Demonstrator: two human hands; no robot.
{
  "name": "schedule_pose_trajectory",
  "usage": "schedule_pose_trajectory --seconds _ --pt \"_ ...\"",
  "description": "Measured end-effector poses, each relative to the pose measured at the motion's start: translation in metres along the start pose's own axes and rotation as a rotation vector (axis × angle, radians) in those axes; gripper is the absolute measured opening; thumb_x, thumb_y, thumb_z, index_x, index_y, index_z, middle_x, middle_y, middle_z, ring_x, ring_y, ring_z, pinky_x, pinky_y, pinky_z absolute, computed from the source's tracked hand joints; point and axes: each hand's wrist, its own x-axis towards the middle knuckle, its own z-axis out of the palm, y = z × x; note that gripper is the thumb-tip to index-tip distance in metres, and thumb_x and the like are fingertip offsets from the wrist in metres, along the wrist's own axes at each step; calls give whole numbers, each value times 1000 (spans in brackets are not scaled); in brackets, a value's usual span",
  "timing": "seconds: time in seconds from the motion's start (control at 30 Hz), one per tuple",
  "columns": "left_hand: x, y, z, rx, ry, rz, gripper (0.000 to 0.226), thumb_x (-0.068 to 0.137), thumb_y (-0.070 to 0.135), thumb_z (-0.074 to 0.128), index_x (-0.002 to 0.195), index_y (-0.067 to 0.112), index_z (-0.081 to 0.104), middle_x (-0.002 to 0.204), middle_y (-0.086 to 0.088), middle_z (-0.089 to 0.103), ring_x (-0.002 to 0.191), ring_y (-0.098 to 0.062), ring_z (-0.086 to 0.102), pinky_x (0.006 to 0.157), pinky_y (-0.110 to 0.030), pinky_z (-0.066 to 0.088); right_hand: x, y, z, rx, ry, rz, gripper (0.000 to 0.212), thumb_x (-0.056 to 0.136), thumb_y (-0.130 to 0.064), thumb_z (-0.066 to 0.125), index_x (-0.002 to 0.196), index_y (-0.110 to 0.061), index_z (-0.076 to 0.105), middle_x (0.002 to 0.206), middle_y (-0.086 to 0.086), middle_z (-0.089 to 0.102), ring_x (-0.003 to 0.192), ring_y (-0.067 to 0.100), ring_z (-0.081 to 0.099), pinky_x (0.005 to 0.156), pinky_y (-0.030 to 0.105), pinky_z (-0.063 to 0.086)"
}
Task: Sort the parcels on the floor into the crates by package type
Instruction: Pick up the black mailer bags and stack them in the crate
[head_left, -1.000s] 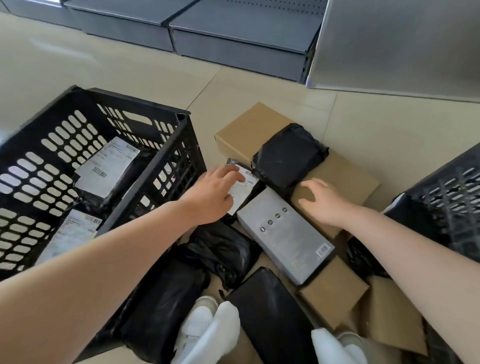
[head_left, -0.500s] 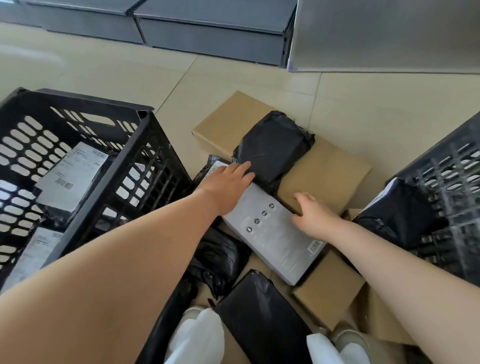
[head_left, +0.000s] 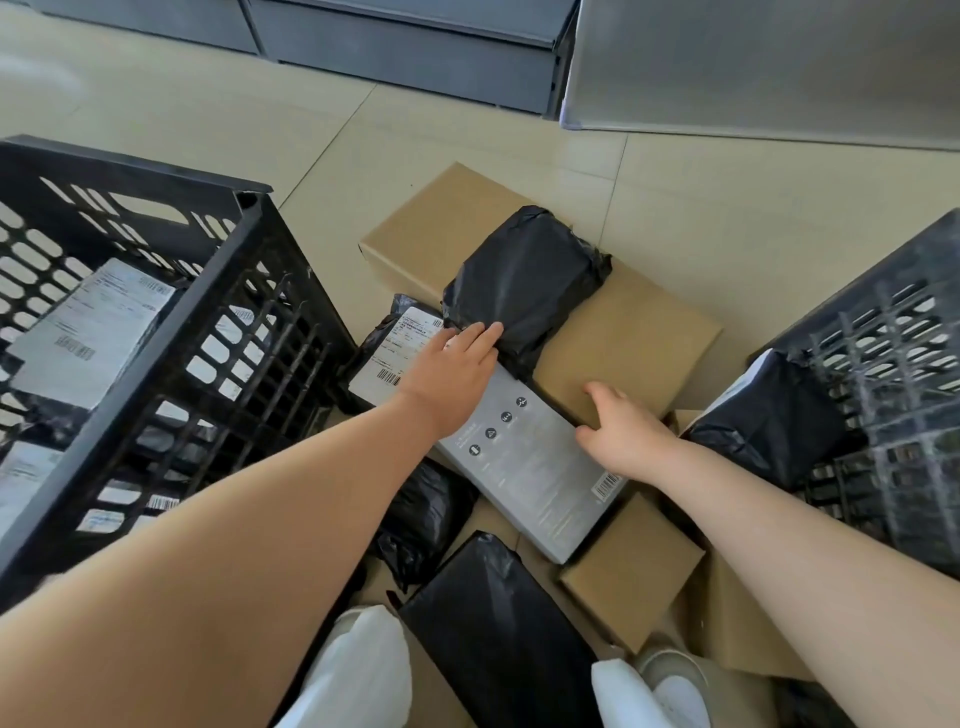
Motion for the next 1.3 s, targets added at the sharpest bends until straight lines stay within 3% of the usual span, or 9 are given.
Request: schedule_pose_trajectory --seconds 0.2,0.4,0.63,0.77,0.83,0.9,1.0,1.17,1.3 --pt "-2 -8 -3 -41 142 78 52 99 13 33 151 8 32 158 -7 29 146 -22 27 120 -37 19 -5 2 -5 -2 10 -19 65 100 -25 48 158 -15 21 162 8 27 147 28 27 118 37 27" --pt "-4 -18 -5 -144 267 83 37 86 6 51 121 7 63 122 -6 61 110 -22 61 109 -35 39 -7 -2 -11 52 30 -18 66 100 -25 49 158 -18 19 161 9 29 146 28 29 116 38 29" --pt "-4 -38 -26 -376 275 -150 30 79 -9 61 96 15 56 97 -1 56 80 -23 56 76 -37 52 -8 -8 -13 116 92 -42 66 98 -20 50 158 -19 21 161 5 31 146 26 31 116 38 30" --pt "-6 -46 -40 -418 228 -166 35 86 -12 48 106 17 45 93 -1 48 62 -18 40 52 -31 34 -10 -8 -17 123 106 -40 64 99 -20 50 157 -23 23 161 4 31 143 26 37 110 36 35" --pt "-7 -42 -42 -391 214 -128 41 93 2 55 127 20 42 107 -4 51 75 -21 50 60 -33 42 -9 -7 -18 133 109 -39 63 99 -20 49 157 -22 24 161 3 32 143 26 37 111 36 35" --pt "-5 -38 -32 -317 171 -113 52 95 25 61 140 21 36 127 -7 46 111 -28 50 89 -38 45 -9 -6 -19 146 106 -33 63 99 -20 49 157 -22 23 161 3 31 144 25 35 113 38 34" --pt "-3 -32 -19 -302 42 -164 88 85 52 65 153 27 16 159 -10 15 148 -35 11 115 -56 26 -10 -8 -18 145 100 -29 63 100 -20 48 157 -23 22 162 3 30 145 25 33 113 38 32" --pt "5 -10 -6 -632 -142 -353 115 69 84 55 155 34 -2 164 -3 -8 150 -37 -6 111 -69 17 -8 -13 -16 131 76 -30 63 100 -20 47 157 -23 22 161 4 31 143 26 35 112 37 34" --pt "7 -2 -4 -693 -58 -440 101 72 71 64 150 31 15 159 -8 11 142 -40 21 106 -61 35 -8 -15 -15 117 74 -32 62 100 -21 47 157 -23 23 159 7 34 130 28 50 107 38 42"
